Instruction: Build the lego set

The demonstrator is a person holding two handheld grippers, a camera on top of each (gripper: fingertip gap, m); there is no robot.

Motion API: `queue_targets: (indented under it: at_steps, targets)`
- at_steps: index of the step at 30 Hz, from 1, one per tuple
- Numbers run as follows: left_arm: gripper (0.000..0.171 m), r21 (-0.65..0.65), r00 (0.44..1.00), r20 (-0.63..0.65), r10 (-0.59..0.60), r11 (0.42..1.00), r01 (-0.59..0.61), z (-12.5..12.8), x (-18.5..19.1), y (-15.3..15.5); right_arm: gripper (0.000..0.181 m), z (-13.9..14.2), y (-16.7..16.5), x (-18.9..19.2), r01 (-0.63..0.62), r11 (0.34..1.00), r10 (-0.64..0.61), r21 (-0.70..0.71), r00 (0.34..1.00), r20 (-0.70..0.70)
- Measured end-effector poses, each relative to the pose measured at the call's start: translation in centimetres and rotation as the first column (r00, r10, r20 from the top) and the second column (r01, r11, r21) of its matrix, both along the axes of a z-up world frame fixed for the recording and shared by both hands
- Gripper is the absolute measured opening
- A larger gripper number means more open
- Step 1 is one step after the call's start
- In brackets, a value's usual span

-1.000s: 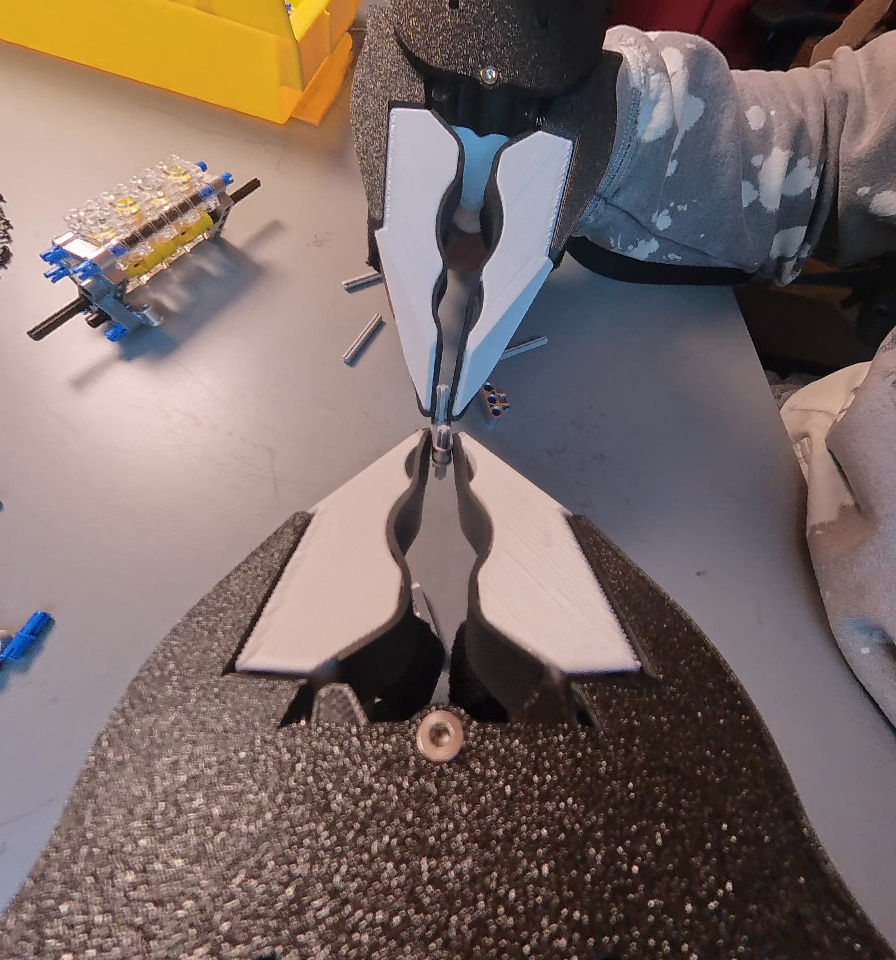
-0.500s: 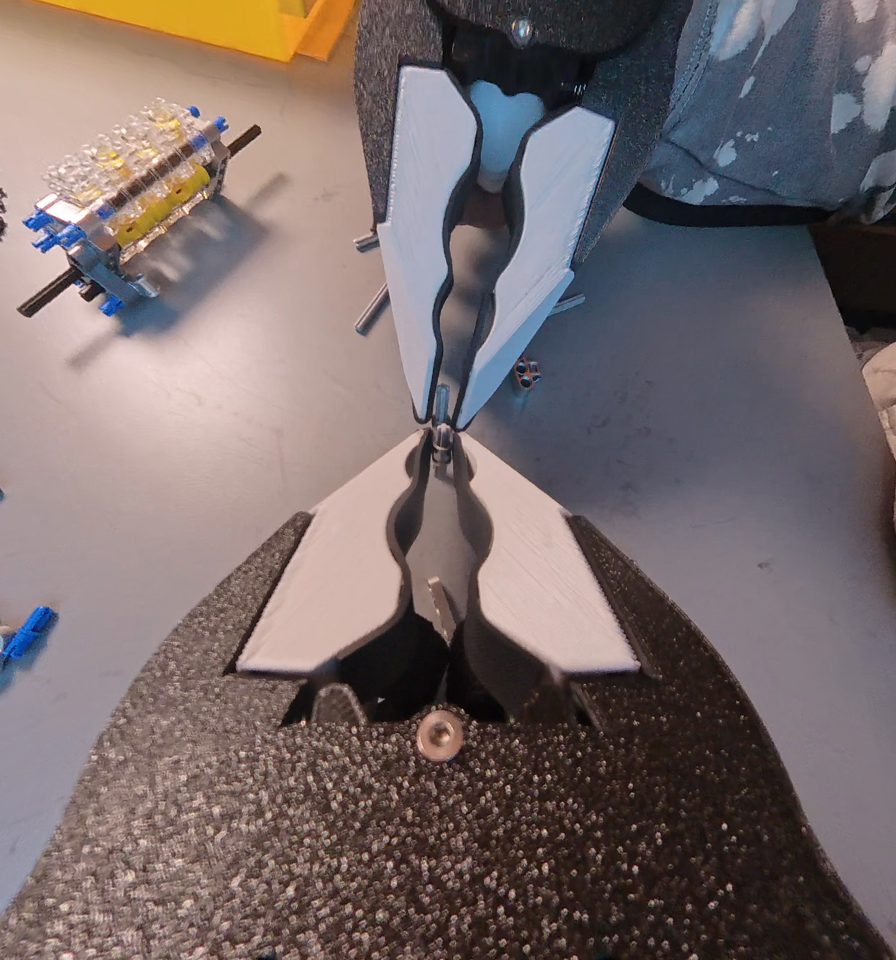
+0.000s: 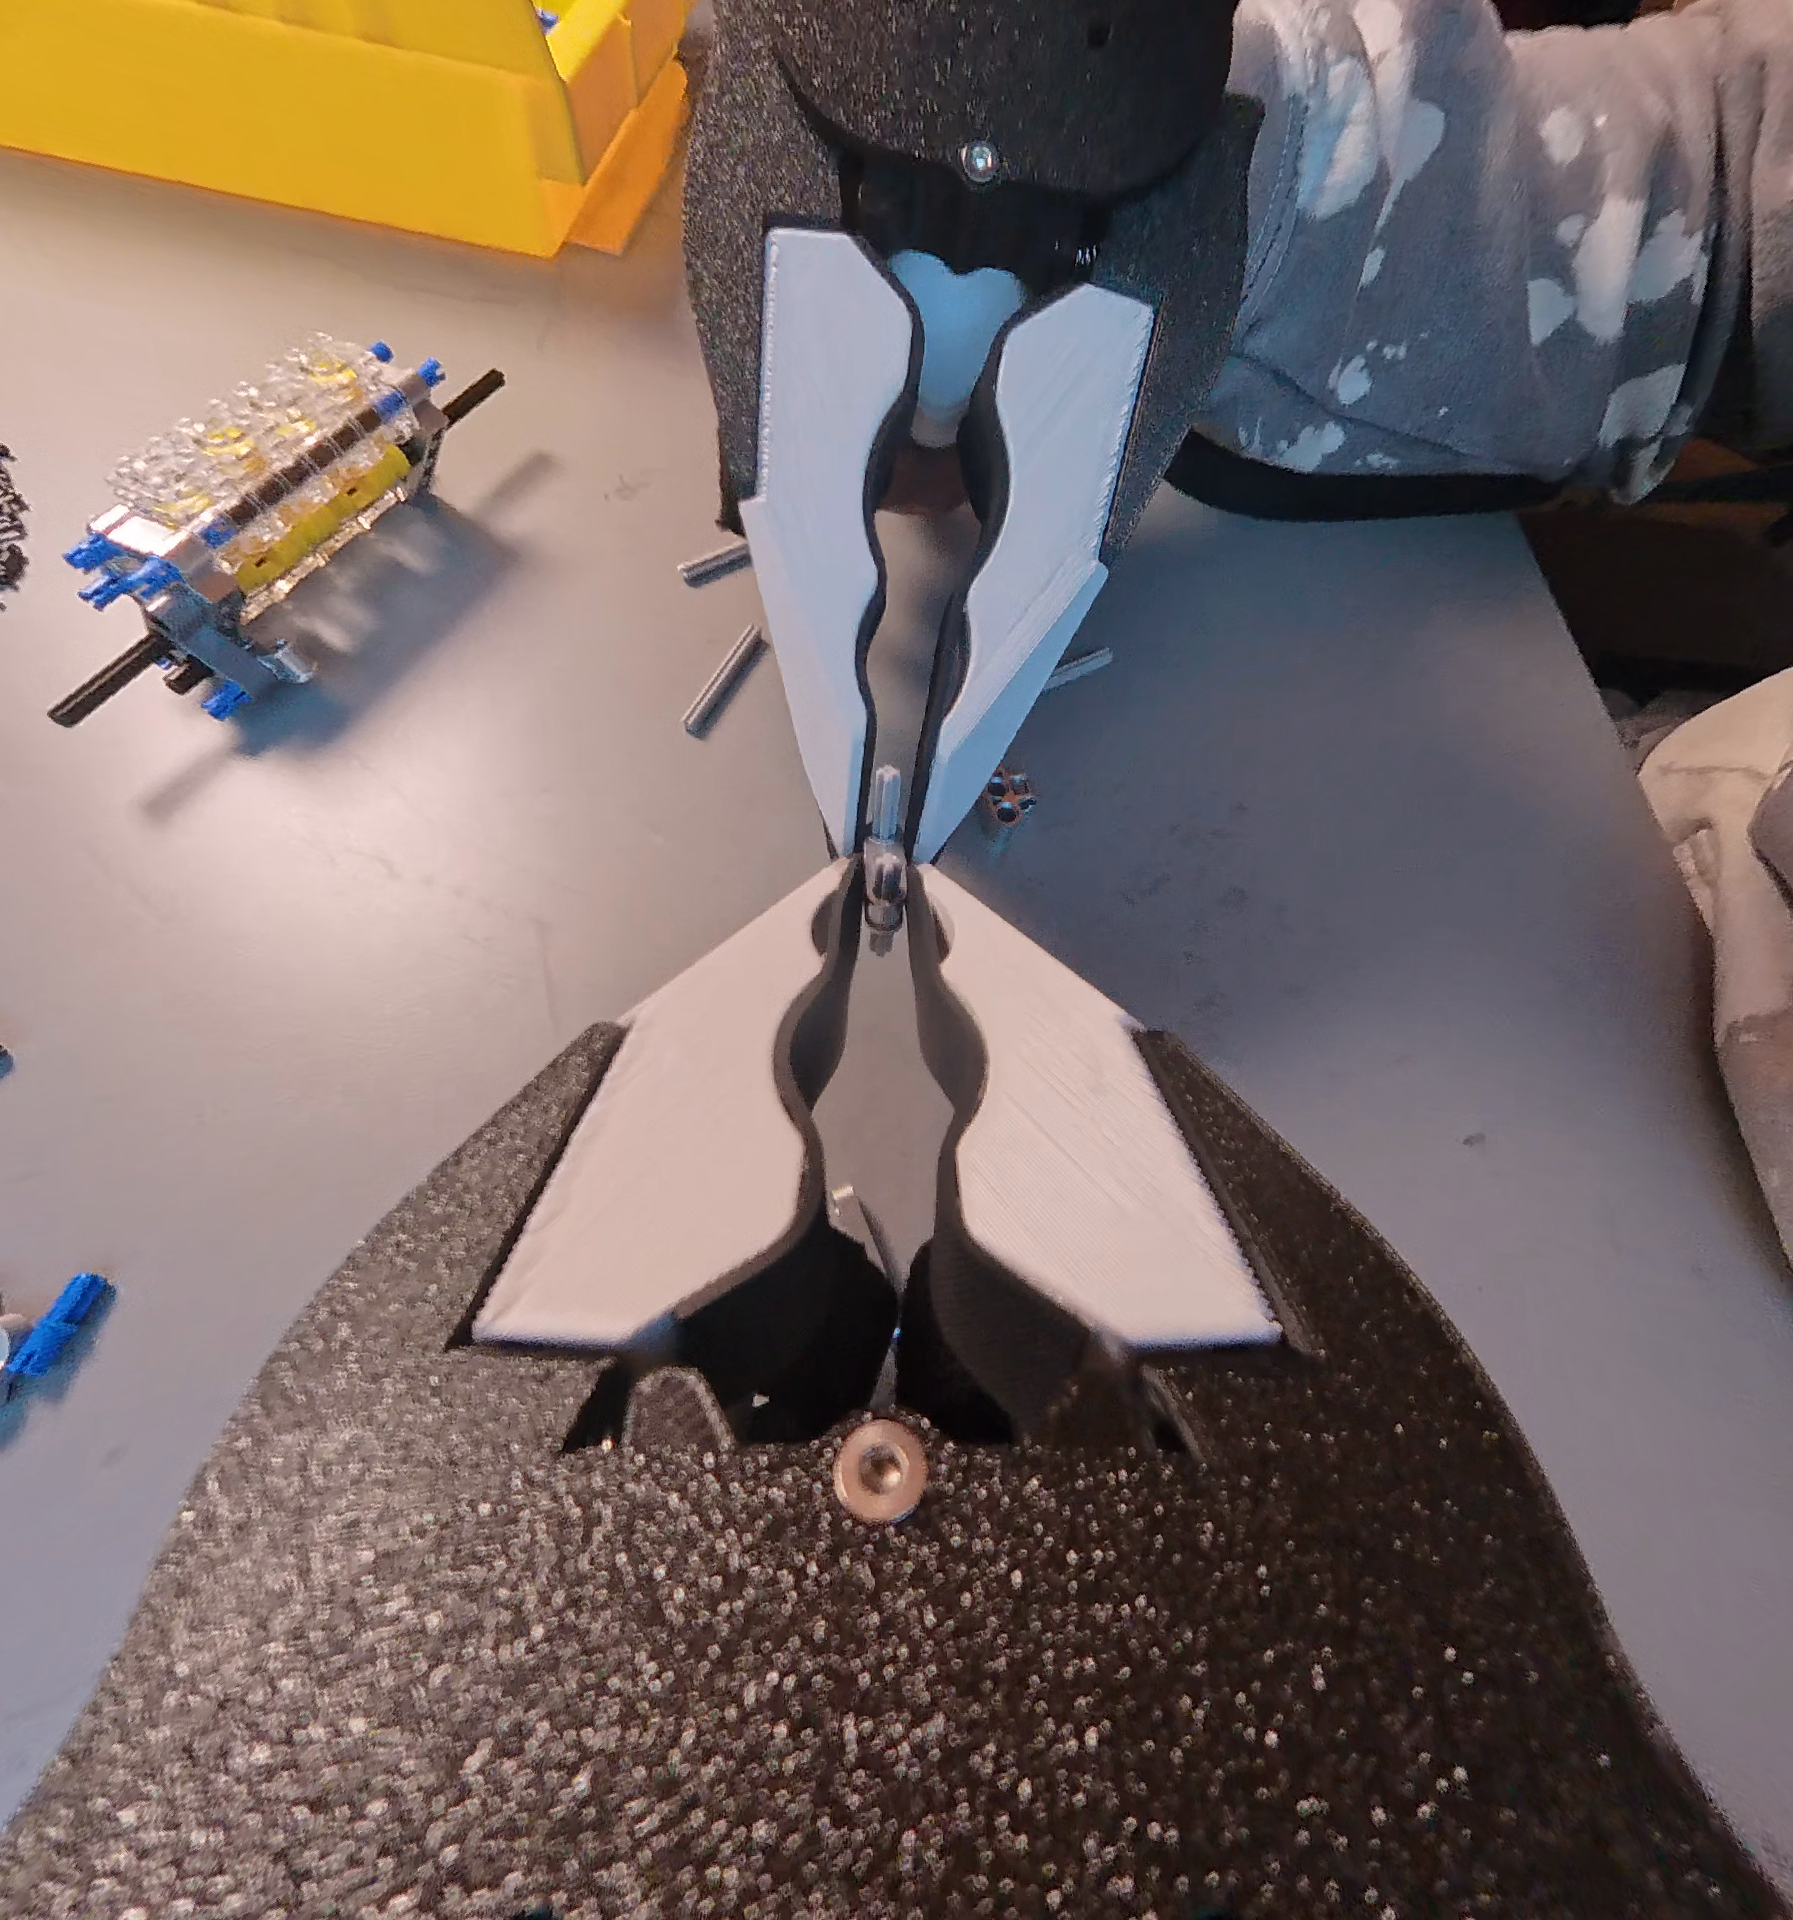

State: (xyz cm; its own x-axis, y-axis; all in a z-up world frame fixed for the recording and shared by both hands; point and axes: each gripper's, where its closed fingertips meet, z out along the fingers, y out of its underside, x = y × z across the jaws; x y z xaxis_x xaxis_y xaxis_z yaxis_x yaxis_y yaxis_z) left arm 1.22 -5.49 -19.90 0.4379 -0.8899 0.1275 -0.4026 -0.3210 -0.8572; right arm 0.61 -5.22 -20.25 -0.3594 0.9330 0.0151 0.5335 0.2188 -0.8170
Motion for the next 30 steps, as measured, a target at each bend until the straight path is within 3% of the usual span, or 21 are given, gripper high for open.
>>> queue_targets:
  at_steps: [3, 7, 10, 18, 22, 26, 30]
  targets:
    - [0.006, 0.010, 0.997, -0.071, -0.004, 1.000, 0.005, -0.7, 0.0, 0.0, 0.006, -0.7, 0.0, 0.1, -0.003, 1.000, 0.002, 0.024, 0.999, 0.037]
    - [0.006, 0.020, 0.998, -0.070, 0.006, 1.000, -0.005, -0.2, 0.0, 0.1, 0.006, -0.2, 0.1, 0.1, 0.007, 0.999, -0.008, 0.037, 0.999, 0.033]
    - [0.006, -0.034, 0.991, -0.136, -0.001, 0.999, -0.003, -2.0, 0.1, 0.1, 0.006, -1.9, 0.1, 0.2, 0.007, 0.999, -0.012, 0.050, 0.994, 0.106]
    - [0.006, -0.051, 0.996, -0.084, 0.014, 0.999, -0.019, -0.8, 0.1, 0.2, 0.006, -1.0, 0.0, 0.1, 0.021, 1.000, -0.022, 0.016, 0.997, 0.080]
    - [0.006, -0.172, 0.993, 0.099, 0.067, 0.984, -0.050, 0.7, -0.5, 0.7, 0.008, 0.2, 0.6, -0.3, 0.055, 0.998, -0.055, -0.026, 0.998, 0.007]
    - [0.006, -0.334, 0.909, 0.381, 0.170, 0.942, -0.036, 3.9, -1.8, 1.7, 0.016, 1.7, 1.2, -0.3, 0.064, 0.998, -0.066, -0.023, 0.995, -0.072]
    - [0.006, -0.388, 0.864, 0.462, 0.202, 0.922, -0.007, 4.6, -2.4, 1.9, 0.015, 2.2, 1.1, -0.8, 0.074, 0.997, -0.074, 0.000, 0.991, -0.116]
